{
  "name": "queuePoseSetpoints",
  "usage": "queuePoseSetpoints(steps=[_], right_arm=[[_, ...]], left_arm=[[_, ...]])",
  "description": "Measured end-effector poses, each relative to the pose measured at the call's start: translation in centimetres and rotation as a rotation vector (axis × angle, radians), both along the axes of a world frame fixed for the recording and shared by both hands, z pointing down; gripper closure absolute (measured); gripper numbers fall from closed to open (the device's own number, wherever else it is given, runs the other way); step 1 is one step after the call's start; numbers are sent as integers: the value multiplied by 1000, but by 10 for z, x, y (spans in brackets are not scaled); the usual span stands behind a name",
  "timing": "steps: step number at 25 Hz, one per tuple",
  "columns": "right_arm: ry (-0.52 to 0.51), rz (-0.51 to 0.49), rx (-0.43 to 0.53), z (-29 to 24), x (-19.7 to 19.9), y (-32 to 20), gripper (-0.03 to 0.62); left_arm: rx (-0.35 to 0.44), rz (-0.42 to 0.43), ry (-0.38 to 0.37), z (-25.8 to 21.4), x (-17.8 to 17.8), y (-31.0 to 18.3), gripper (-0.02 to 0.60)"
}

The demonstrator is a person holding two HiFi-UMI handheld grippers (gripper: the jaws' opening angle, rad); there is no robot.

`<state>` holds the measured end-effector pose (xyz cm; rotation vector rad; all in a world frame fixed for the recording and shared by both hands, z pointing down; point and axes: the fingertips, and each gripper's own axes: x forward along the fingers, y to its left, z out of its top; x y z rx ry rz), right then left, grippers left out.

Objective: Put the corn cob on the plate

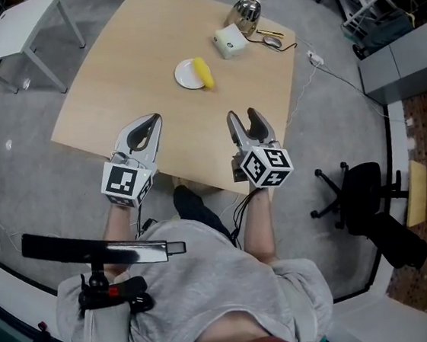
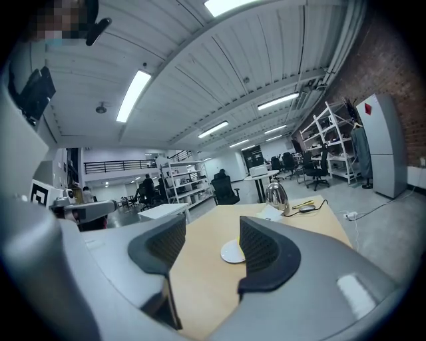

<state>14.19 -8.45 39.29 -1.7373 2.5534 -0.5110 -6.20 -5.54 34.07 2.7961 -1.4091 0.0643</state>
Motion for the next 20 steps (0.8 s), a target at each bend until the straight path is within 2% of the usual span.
queuePoseSetpoints(steps=[11,20], right_arm=[[0,13,37,-9,5,11,336],[3,30,73,-15,8,22,368]], left_arm=[[35,8,6,-8,2,2,561],[47,20,5,-6,1,8,561]])
